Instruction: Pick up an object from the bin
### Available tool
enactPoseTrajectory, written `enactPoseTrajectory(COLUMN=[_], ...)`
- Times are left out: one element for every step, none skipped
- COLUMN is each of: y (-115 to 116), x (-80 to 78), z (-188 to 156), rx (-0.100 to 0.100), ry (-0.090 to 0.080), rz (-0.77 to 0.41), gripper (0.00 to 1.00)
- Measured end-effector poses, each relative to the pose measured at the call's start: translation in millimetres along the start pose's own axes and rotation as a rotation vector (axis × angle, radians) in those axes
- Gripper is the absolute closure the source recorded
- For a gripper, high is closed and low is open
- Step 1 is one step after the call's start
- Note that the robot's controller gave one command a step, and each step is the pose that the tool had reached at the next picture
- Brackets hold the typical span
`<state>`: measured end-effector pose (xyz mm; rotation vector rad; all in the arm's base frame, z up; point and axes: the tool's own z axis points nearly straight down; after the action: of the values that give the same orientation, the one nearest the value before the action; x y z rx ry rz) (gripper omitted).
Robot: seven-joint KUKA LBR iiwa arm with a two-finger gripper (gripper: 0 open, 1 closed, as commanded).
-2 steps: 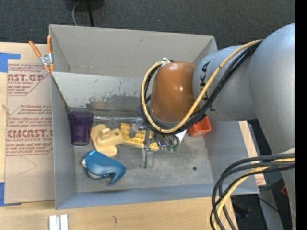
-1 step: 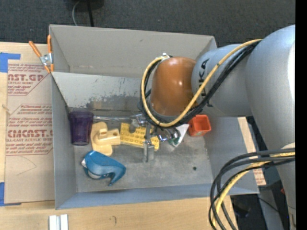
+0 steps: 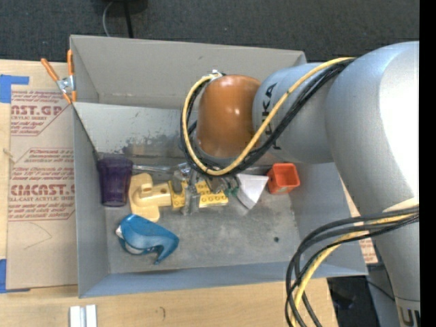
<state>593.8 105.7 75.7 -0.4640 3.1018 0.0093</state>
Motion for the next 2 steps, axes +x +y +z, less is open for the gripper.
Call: enactPoseTrajectory(y=[0.0,-7.6], x=[0.0,5.5], z=[-0.1,-54.3], rx=[0.000,0.000], ry=[0.000,0.009], rz=[0.000,-0.011], gripper=[1.00,1.00])
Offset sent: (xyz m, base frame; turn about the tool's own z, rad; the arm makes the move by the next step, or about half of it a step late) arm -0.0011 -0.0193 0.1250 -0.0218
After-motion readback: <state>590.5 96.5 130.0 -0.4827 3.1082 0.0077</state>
